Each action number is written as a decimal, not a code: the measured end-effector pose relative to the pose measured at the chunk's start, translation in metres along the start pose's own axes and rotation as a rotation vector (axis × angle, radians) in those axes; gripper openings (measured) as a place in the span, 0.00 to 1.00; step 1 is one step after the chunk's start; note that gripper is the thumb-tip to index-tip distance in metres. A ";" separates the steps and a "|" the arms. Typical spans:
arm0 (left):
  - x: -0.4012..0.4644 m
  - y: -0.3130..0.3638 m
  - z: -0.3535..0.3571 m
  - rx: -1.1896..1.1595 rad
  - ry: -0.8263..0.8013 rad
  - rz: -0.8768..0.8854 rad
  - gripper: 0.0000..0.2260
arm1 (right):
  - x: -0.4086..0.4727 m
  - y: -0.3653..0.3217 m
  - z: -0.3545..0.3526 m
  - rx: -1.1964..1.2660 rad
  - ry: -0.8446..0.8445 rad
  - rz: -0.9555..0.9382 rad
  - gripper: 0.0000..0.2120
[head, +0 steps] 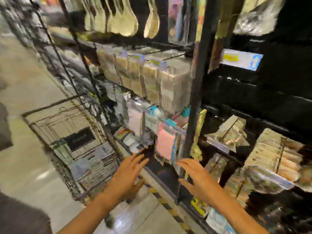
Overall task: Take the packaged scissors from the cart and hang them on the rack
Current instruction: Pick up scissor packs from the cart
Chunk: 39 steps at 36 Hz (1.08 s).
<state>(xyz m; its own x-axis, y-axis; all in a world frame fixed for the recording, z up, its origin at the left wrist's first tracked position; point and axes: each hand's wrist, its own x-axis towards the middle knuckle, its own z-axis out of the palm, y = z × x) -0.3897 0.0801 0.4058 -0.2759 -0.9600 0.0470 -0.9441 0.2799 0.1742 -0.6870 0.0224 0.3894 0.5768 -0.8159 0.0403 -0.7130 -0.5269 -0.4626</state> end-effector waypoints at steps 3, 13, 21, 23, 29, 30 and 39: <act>-0.046 -0.054 0.008 -0.038 -0.071 -0.157 0.31 | 0.033 -0.043 0.030 -0.013 -0.086 -0.017 0.27; -0.177 -0.180 0.021 -0.097 -0.088 -0.447 0.31 | 0.120 -0.166 0.126 -0.017 -0.325 -0.132 0.27; -0.233 -0.240 0.053 -0.216 -0.101 -0.622 0.31 | 0.164 -0.212 0.176 -0.042 -0.451 -0.167 0.27; -0.236 -0.250 0.057 -0.208 -0.111 -0.648 0.31 | 0.176 -0.218 0.184 -0.058 -0.472 -0.179 0.27; -0.223 -0.277 0.064 -0.223 -0.127 -0.729 0.31 | 0.224 -0.217 0.208 -0.042 -0.503 -0.201 0.28; -0.218 -0.281 0.066 -0.216 -0.129 -0.733 0.31 | 0.234 -0.215 0.213 -0.037 -0.513 -0.201 0.28; -0.133 -0.339 0.085 -0.219 -0.131 -0.763 0.31 | 0.349 -0.178 0.243 0.024 -0.598 -0.207 0.27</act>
<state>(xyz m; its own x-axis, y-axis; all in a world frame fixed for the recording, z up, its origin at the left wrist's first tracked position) -0.0487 0.1131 0.2565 0.3991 -0.8742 -0.2764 -0.8279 -0.4732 0.3011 -0.2616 -0.1110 0.2701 0.8297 -0.4200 -0.3678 -0.5579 -0.6482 -0.5183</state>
